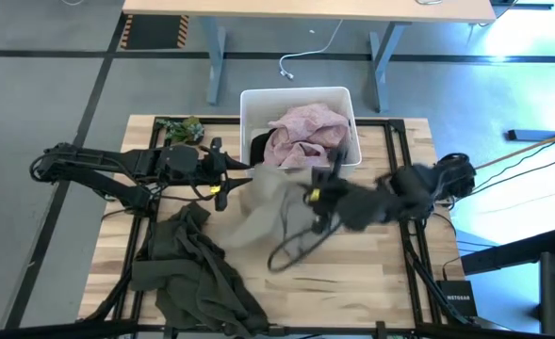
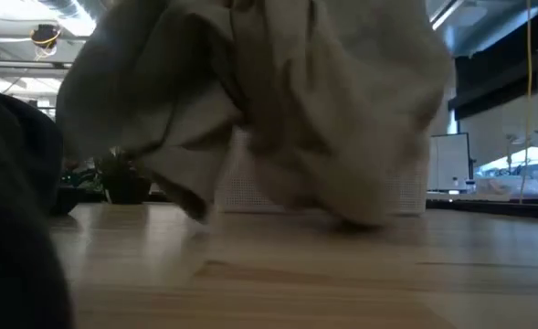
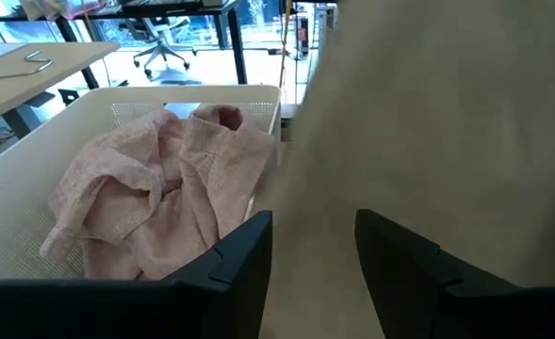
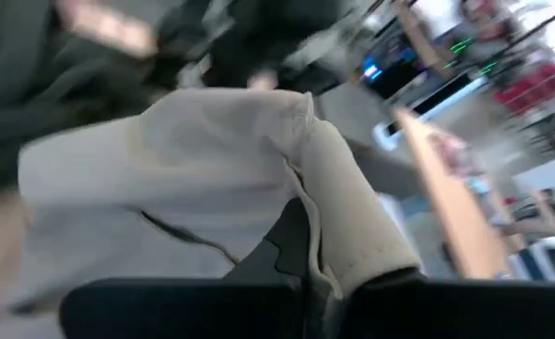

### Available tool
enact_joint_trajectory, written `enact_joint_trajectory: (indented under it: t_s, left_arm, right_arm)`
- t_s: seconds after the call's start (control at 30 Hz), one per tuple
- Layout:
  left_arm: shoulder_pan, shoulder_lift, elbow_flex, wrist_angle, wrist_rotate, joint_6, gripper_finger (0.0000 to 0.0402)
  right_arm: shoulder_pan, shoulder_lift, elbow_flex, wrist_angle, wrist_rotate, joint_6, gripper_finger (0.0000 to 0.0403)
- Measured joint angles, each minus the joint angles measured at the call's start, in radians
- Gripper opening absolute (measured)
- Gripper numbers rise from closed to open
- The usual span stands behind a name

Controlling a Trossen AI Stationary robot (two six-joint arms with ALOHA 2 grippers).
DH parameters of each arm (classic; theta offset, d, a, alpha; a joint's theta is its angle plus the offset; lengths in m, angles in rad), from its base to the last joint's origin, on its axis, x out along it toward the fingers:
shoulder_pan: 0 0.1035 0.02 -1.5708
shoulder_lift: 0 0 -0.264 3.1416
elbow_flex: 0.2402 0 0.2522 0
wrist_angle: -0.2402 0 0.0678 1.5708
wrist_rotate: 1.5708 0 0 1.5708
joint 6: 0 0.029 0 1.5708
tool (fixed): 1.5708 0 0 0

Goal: Sort clothes
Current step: Put the brown shorts into the white laundry bin

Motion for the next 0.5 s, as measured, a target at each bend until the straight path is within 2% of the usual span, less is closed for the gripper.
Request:
enact_joint_trajectory:
  t_s: [0.17, 0.5]
  left_arm:
    - [0.000, 0.000, 0.000, 0.003, 0.000, 0.000, 0.0149]
    - [0.000, 0.002, 0.000, -0.003, 0.000, 0.002, 0.0149]
  right_arm:
    - [-0.092, 0.000, 0.156, 0.166, 0.010, -0.210, 0.0013]
    - [-0.323, -0.036, 0.174, 0.907, -0.091, -0.724, 0.0016]
